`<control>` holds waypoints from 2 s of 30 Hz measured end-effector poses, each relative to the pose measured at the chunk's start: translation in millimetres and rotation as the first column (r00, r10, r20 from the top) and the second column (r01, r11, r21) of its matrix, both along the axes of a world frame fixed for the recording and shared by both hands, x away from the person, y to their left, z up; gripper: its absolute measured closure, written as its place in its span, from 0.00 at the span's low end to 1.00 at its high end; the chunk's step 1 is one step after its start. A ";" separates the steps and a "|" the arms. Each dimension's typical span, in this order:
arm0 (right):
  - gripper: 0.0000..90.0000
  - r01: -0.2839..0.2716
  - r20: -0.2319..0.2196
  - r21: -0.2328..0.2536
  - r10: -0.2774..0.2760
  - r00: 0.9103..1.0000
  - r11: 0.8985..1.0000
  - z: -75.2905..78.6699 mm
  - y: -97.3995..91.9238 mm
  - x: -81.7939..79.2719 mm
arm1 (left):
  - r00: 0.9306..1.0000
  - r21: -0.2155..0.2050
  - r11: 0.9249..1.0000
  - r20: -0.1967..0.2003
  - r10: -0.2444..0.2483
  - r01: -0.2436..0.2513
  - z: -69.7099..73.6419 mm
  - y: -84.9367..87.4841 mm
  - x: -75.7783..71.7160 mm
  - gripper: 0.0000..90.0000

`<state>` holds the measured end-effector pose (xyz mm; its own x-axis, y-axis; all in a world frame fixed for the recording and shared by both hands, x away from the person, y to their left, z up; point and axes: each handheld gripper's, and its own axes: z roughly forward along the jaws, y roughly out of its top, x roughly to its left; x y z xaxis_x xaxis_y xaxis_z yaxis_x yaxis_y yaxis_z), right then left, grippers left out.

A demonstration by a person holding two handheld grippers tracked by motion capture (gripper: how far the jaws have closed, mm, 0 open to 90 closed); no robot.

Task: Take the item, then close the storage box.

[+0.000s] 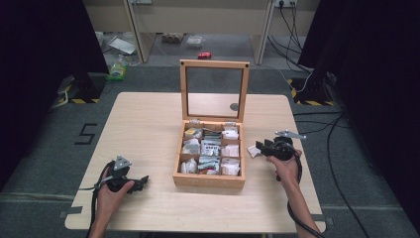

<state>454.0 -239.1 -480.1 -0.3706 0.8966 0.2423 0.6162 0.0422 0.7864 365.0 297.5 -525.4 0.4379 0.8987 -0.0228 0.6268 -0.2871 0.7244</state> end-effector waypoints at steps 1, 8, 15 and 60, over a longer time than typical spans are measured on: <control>0.58 -0.003 0.009 0.000 0.003 1.000 1.000 0.9 -0.7 0.0 | 1.000 0.000 1.000 0.000 0.000 0.000 0.0 0.0 0.0 0.00; 0.49 0.004 0.011 0.015 -0.004 1.000 1.000 6.2 -0.9 -1.0 | 1.000 0.000 1.000 0.000 0.000 0.000 0.0 0.0 0.1 0.00; 0.43 -0.013 0.015 0.014 0.013 1.000 1.000 12.0 0.9 -1.8 | 1.000 0.000 1.000 0.000 0.000 0.000 0.0 0.0 0.1 0.00; 0.40 -0.100 0.086 0.010 0.099 0.991 0.995 28.2 27.4 6.2 | 1.000 0.000 1.000 0.000 0.000 0.000 0.0 0.0 0.0 0.00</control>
